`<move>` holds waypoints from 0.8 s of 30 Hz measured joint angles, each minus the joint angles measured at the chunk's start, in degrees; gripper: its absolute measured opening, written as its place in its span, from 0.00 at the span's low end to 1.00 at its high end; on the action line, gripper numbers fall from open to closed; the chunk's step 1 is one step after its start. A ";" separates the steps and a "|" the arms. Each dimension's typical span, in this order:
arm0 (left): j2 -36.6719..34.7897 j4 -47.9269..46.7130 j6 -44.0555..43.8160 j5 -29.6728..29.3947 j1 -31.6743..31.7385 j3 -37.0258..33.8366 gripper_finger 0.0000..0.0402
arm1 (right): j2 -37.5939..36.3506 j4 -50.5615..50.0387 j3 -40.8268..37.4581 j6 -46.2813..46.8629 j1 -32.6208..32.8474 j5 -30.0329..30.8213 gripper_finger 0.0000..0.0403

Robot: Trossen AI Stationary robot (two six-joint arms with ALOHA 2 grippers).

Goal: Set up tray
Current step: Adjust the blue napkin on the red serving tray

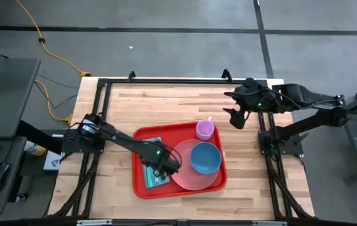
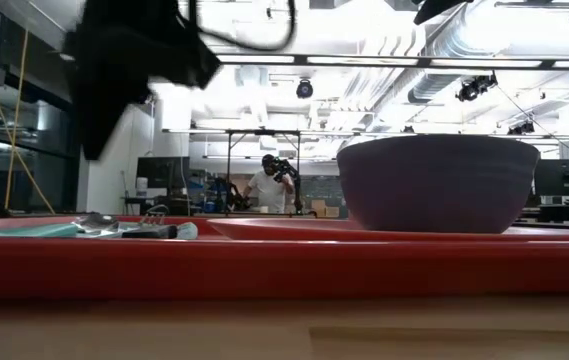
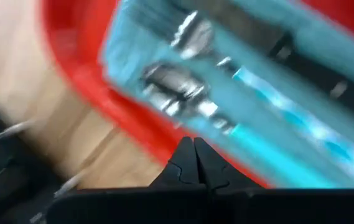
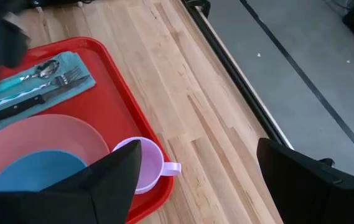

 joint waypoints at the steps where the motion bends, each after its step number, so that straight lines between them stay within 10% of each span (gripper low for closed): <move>1: 0.04 2.48 0.58 0.06 0.93 -1.07 0.02 | 0.00 0.00 0.00 0.00 0.14 -0.26 0.74; 24: 0.11 7.27 7.83 -1.48 14.06 -10.76 0.02 | 0.00 -0.59 0.00 3.42 5.50 -0.63 0.74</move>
